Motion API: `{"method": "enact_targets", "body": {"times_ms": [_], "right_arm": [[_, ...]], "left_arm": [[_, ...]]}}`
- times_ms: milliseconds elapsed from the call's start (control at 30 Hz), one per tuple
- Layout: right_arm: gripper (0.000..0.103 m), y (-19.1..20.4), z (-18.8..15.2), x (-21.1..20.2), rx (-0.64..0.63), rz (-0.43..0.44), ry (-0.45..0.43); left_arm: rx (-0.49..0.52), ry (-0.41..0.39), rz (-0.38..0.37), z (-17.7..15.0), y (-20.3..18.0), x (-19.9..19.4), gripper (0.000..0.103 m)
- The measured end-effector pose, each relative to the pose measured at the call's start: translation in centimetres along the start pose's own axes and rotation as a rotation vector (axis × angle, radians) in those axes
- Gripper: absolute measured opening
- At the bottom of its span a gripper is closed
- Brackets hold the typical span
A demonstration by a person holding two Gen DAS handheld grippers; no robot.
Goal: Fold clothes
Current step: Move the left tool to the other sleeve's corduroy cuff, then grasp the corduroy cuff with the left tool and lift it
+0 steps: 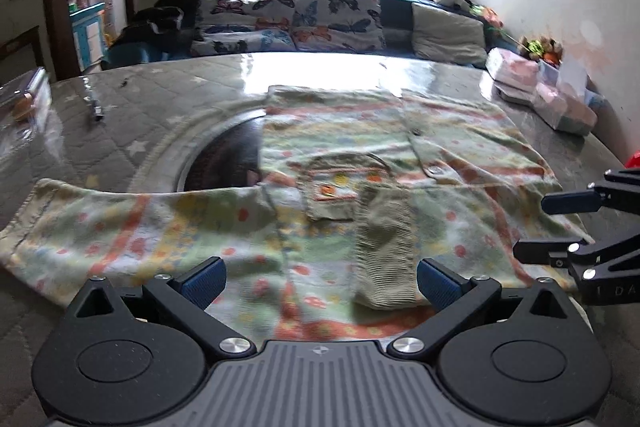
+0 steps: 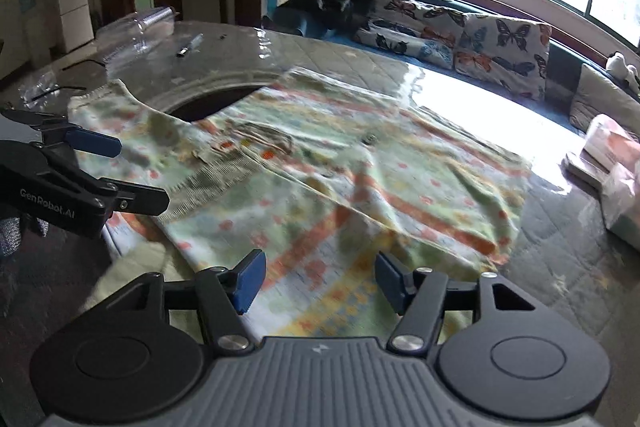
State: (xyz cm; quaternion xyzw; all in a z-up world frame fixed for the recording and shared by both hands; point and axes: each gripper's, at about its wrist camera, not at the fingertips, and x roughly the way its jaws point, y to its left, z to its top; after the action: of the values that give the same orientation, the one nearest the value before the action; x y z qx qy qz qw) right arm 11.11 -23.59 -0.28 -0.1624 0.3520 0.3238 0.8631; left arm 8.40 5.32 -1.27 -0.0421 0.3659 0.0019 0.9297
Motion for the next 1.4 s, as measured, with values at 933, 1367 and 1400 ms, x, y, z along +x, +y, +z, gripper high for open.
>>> {"method": "enact_targets", "body": {"times_ms": [933, 1367, 1400], "right_arm": [[0.074, 1.1, 0.1, 1.8, 0.037, 0.037, 0.015], [0.074, 1.2, 0.0, 1.8, 0.052, 0.034, 0.011], [0.074, 1.2, 0.0, 1.8, 0.053, 0.034, 0.011]], "left_arm": [[-0.427, -0.102, 0.399, -0.8, 18.1, -3.5, 0.081], [-0.480, -0.089, 0.418, -0.6, 19.7, -2.1, 0.051], [-0.480, -0.089, 0.421, -0.6, 19.8, -2.1, 0.045]]}}
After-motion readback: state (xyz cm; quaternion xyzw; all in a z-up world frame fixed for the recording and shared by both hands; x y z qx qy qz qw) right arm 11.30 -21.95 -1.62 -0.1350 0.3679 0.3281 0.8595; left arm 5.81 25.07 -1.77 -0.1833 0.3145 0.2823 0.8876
